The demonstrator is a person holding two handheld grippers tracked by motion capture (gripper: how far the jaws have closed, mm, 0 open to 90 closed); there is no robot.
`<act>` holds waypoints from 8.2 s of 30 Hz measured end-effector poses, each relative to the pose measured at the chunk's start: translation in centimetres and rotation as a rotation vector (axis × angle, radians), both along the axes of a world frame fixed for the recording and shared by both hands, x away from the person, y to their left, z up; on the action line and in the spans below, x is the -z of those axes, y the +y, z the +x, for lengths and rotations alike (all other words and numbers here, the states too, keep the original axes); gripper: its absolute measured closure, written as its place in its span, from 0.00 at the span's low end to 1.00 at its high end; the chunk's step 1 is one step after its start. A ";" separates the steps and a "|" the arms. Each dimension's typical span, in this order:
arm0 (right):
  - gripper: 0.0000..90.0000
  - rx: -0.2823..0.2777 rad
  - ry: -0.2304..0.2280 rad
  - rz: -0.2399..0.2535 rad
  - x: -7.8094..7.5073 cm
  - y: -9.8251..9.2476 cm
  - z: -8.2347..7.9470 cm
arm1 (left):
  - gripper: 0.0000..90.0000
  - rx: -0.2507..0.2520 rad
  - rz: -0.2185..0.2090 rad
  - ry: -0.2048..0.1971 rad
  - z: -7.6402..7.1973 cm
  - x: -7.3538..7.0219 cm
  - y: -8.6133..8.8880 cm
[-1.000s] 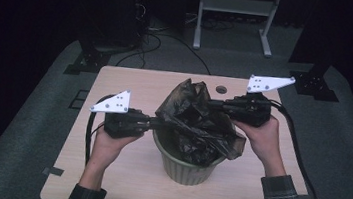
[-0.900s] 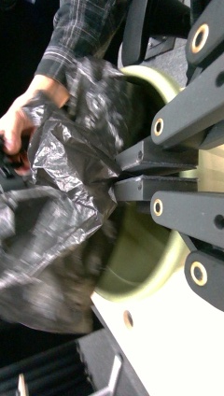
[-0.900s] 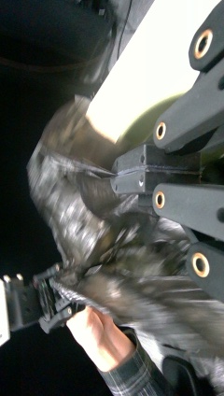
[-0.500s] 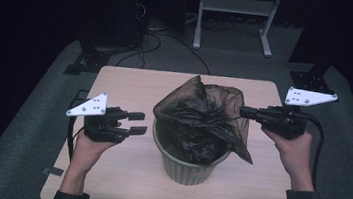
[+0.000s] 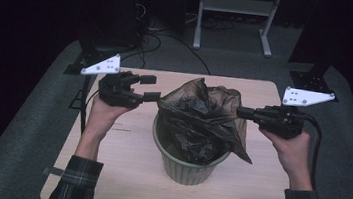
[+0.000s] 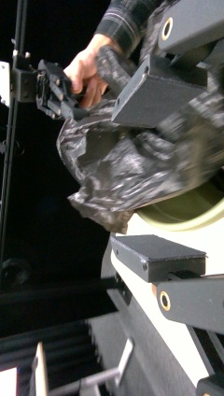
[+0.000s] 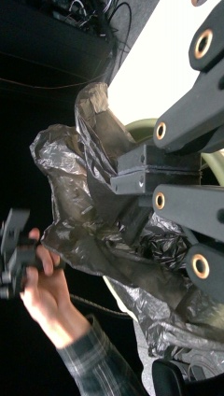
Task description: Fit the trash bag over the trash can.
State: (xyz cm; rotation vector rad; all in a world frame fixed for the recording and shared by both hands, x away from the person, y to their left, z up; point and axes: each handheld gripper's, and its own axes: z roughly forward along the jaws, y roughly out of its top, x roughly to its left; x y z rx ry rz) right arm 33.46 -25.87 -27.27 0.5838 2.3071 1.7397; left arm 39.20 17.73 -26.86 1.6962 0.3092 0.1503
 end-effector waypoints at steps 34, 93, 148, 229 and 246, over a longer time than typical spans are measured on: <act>0.79 0.057 0.054 0.004 2.6 -3.5 -0.7 | 0.99 0.032 0.057 0.046 -2.0 2.7 3.4; 1.00 0.030 0.227 -0.046 4.2 2.0 6.8 | 0.99 0.090 0.097 0.038 -4.0 4.6 2.8; 0.62 0.078 0.239 0.117 2.7 -1.9 4.5 | 0.99 0.053 0.116 0.052 -4.6 5.8 3.6; 1.00 -0.085 0.135 0.113 2.5 -2.9 -3.1 | 0.96 0.157 0.075 -0.024 -8.4 5.7 2.3; 1.00 -0.140 0.284 0.060 10.6 -3.5 -8.3 | 0.98 0.222 0.155 0.072 -11.9 11.2 3.4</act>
